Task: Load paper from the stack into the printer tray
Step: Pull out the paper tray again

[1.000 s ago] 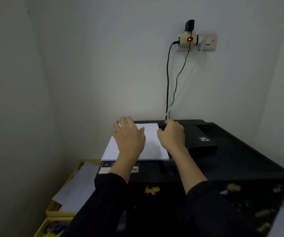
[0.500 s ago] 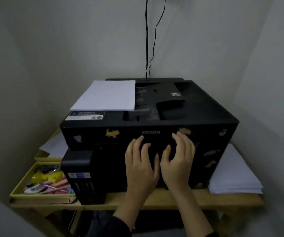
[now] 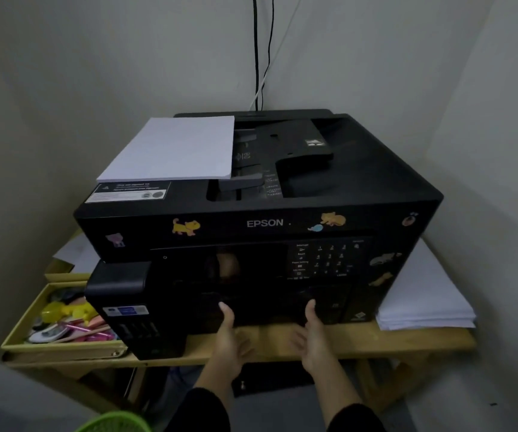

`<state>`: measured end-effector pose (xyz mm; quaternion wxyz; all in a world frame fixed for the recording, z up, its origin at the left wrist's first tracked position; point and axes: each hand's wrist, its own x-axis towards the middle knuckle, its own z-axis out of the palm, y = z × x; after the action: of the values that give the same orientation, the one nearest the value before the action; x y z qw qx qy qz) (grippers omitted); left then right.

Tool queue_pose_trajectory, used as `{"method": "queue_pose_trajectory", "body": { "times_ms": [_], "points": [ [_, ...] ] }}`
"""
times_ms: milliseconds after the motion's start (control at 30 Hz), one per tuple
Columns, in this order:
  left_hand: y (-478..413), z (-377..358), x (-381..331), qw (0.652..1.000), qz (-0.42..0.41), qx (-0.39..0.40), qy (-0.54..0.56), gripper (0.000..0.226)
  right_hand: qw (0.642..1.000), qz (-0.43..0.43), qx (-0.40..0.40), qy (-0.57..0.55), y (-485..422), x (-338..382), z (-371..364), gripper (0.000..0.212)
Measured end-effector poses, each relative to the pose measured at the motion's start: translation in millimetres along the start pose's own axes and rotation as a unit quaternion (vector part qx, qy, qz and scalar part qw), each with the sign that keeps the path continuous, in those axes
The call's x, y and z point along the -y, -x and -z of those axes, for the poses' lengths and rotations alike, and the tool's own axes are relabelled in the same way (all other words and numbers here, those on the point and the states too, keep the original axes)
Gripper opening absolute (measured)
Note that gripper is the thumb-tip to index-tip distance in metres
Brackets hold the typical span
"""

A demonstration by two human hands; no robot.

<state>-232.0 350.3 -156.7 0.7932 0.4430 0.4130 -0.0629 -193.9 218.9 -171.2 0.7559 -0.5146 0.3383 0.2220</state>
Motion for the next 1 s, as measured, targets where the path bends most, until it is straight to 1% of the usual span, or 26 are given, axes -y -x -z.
{"method": "queue_pose_trajectory", "body": {
  "times_ms": [33,67,133,200,300,367,433,533,667,700,767,800,900,933,967,1000],
  "points": [
    [-5,3,-1,0.999,0.011,0.004,0.042,0.067,0.998,-0.018,0.021,-0.053,-4,-3,1,0.080],
    [-9,6,-1,0.996,0.021,0.015,0.084,0.062,0.994,-0.024,0.035,-0.100,-6,-5,2,0.086],
    [-15,6,0,0.987,0.027,0.027,0.154,0.054,0.984,-0.028,0.042,-0.172,-7,-6,1,0.088],
    [-20,6,3,0.981,0.021,0.022,0.193,0.051,0.975,-0.029,0.038,-0.217,-9,-5,-2,0.081],
    [-29,7,6,0.973,0.010,0.040,0.227,0.056,0.963,-0.023,0.044,-0.264,-14,-5,-7,0.059],
    [-37,10,8,0.971,0.009,0.045,0.236,0.060,0.959,-0.021,0.059,-0.278,-17,-7,-8,0.045],
    [-42,11,11,0.974,0.007,0.032,0.226,0.062,0.958,-0.026,0.060,-0.278,-21,-9,-8,0.039],
    [-42,8,14,0.979,0.006,0.008,0.201,0.069,0.963,-0.028,0.039,-0.264,-27,-11,-6,0.043],
    [-43,5,17,0.984,0.004,-0.015,0.179,0.072,0.972,-0.020,0.018,-0.234,-27,-13,-7,0.048],
    [-42,5,17,0.987,0.002,-0.015,0.161,0.073,0.977,-0.018,0.012,-0.214,-25,-13,-8,0.050],
    [-42,3,17,0.991,0.009,-0.014,0.129,0.076,0.984,-0.019,-0.028,-0.177,-23,-15,-11,0.058],
    [-39,3,17,0.992,0.017,-0.008,0.125,0.079,0.984,-0.024,-0.059,-0.166,-21,-19,-14,0.068],
    [-24,1,20,0.989,0.044,0.018,0.139,0.085,0.968,-0.039,-0.174,-0.176,-13,-29,-23,0.123],
    [-20,2,23,0.990,0.050,0.002,0.135,0.084,0.962,-0.046,-0.203,-0.179,-12,-32,-24,0.129],
    [-12,1,24,0.989,0.060,-0.024,0.131,0.082,0.957,-0.052,-0.226,-0.174,-7,-33,-24,0.126],
    [-10,2,26,0.989,0.064,-0.038,0.125,0.079,0.954,-0.055,-0.244,-0.166,-5,-34,-23,0.117]
  ]
}}
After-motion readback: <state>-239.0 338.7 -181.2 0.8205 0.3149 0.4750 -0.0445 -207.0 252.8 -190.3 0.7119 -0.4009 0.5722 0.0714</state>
